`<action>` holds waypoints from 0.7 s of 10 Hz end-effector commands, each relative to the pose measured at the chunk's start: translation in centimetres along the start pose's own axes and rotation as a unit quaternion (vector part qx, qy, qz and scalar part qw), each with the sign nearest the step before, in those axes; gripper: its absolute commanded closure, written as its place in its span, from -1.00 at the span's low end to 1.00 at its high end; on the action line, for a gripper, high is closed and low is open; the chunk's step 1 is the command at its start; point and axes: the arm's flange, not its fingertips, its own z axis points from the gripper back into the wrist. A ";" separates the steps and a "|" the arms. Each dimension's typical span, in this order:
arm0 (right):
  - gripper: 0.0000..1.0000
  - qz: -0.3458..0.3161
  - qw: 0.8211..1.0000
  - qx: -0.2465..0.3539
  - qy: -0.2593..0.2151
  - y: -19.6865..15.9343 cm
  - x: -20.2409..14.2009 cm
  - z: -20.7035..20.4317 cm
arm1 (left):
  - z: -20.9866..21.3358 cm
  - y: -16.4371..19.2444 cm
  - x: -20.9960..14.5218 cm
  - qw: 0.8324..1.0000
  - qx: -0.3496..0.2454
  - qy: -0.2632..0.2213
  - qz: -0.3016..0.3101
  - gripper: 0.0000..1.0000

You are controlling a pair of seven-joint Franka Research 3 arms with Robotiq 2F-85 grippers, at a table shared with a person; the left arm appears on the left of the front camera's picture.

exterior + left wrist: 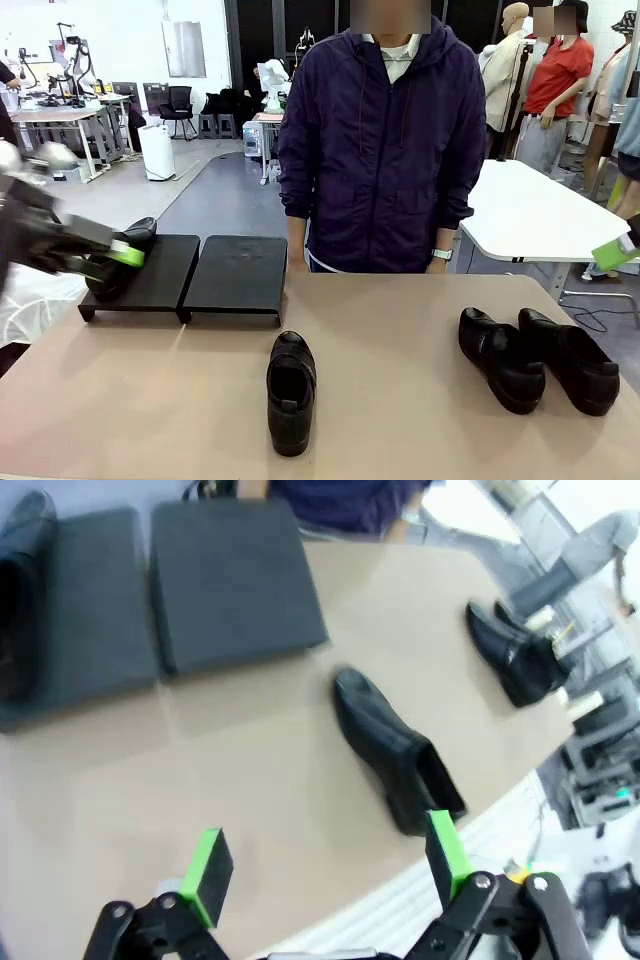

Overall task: Organize the shoes by placing them on the stand.
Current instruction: Place the Shoe from the middle of the table onto the Shoes Stand.

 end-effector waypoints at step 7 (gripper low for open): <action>-1.00 0.003 1.000 0.016 -0.006 -0.1 0.0 0.0 | -21.2 -11.3 -4.7 0.969 0.061 0.209 0.115 -1.00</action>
